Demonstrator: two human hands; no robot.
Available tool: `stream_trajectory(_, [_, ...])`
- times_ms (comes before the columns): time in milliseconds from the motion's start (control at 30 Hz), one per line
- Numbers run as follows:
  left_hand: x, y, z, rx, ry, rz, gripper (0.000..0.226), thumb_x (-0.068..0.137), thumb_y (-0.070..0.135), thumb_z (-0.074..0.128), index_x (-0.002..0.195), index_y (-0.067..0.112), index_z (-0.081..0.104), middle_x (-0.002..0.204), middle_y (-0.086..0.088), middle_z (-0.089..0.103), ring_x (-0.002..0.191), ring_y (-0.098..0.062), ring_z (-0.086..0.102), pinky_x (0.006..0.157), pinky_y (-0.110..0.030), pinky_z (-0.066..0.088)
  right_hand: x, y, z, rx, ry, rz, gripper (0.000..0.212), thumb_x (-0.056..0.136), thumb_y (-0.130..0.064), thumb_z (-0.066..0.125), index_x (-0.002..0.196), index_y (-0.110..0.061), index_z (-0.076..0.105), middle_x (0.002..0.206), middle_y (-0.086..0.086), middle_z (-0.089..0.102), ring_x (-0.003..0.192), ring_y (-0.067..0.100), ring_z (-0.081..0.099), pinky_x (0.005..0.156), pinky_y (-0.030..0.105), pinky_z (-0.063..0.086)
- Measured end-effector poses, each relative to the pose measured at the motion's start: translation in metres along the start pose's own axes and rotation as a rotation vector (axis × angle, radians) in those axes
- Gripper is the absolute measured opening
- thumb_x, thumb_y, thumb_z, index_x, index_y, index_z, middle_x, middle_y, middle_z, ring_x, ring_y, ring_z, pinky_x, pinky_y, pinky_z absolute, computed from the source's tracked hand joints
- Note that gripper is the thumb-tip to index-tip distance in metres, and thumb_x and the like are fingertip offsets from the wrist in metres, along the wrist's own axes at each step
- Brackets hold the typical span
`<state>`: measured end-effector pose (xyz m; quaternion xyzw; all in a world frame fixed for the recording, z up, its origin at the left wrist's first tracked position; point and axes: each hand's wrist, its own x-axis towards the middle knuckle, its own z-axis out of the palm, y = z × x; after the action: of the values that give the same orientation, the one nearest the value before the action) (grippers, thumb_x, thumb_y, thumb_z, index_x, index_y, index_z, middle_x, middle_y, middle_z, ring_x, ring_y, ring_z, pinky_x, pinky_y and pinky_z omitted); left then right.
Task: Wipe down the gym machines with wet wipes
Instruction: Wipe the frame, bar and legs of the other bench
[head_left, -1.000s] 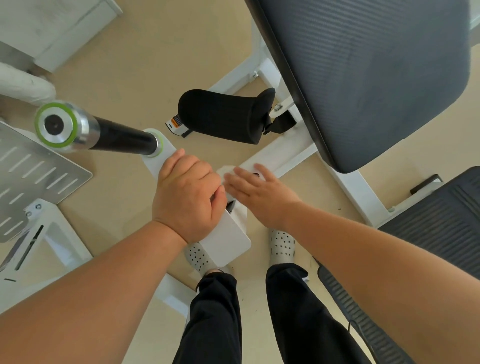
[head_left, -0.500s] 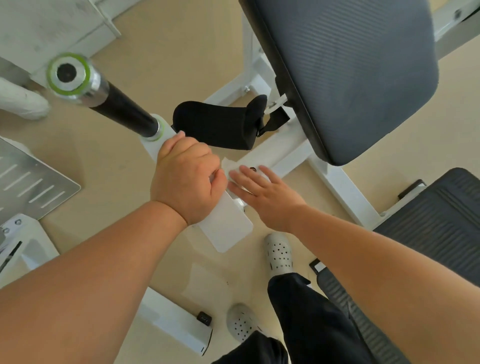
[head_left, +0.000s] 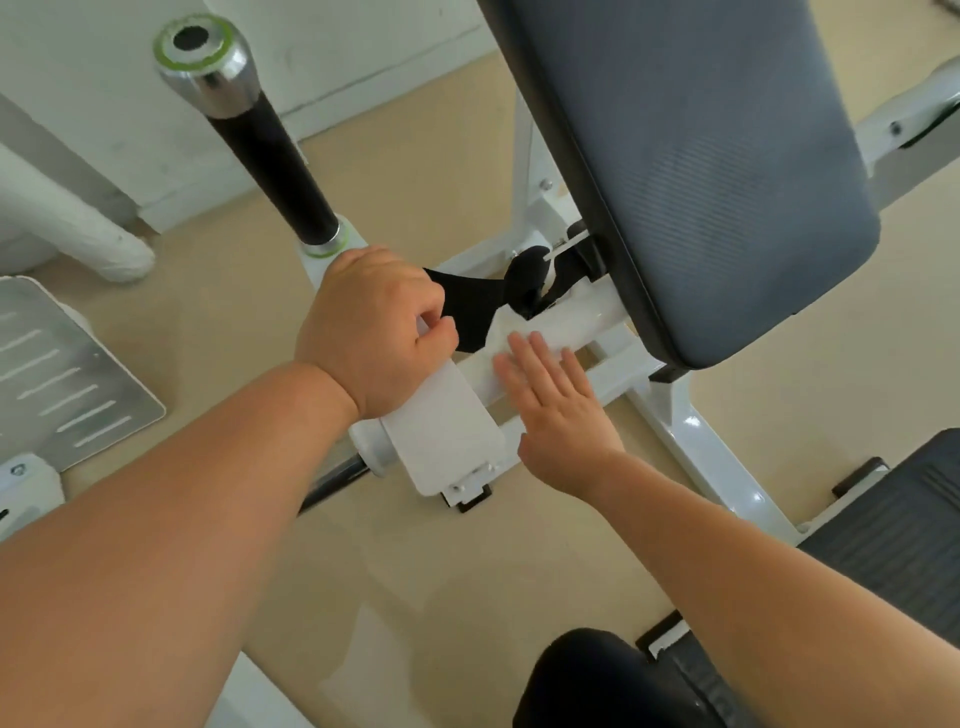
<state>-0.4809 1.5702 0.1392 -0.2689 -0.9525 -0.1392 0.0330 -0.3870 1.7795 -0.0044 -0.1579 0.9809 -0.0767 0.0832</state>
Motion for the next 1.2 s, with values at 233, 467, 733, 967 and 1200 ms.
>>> stream_trajectory(233, [-0.006,0.009,-0.006,-0.047,0.082,-0.051,0.024,0.083,0.033,0.049,0.061,0.022,0.052,0.069,0.002,0.061,0.079,-0.026,0.059,0.073,-0.039,0.045,0.015,0.032,0.015,-0.065,0.13,0.032,0.109,0.087,-0.021,0.055,0.157,-0.021,-0.027,0.166,0.0,-0.031,0.152,0.019,-0.032,0.124,0.054,-0.017])
stream_trajectory(467, [-0.049,0.089,0.018,0.079,0.154,-0.22,0.048,0.086,0.059,0.046,0.105,0.022,0.069,0.101,-0.001,0.066,0.105,-0.027,0.055,0.096,-0.043,0.044,0.01,0.019,0.034,0.115,0.225,0.14,0.109,0.083,-0.016,0.054,0.158,-0.012,-0.025,0.163,0.006,-0.037,0.149,0.023,-0.038,0.124,0.051,-0.015])
stream_trajectory(733, [-0.042,0.092,0.029,0.245,0.107,-0.21,0.051,0.081,0.06,0.041,0.094,0.019,0.069,0.096,-0.002,0.064,0.105,-0.029,0.055,0.098,-0.045,0.043,0.012,0.046,0.053,0.267,0.349,0.207,0.104,0.084,-0.006,0.052,0.161,-0.012,-0.017,0.166,0.002,-0.032,0.152,0.017,-0.031,0.127,0.048,-0.008])
stream_trajectory(967, [-0.045,0.093,0.035,0.252,0.151,-0.189,0.036,0.081,0.045,0.049,0.082,0.014,0.069,0.082,-0.004,0.063,0.093,-0.032,0.058,0.098,-0.053,0.045,0.008,0.01,0.064,0.471,0.403,0.115,0.105,0.079,0.004,0.049,0.16,-0.011,-0.017,0.166,0.004,-0.031,0.154,0.021,-0.028,0.128,0.048,-0.004])
stream_trajectory(1200, [-0.045,0.093,0.035,0.291,0.195,-0.148,0.035,0.081,0.042,0.049,0.076,0.012,0.067,0.072,-0.004,0.059,0.08,-0.031,0.054,0.073,-0.036,0.037,0.022,0.033,0.051,0.645,0.454,0.356,0.106,0.084,0.005,0.055,0.161,-0.012,-0.016,0.159,-0.008,-0.039,0.152,0.013,-0.03,0.128,0.039,-0.005])
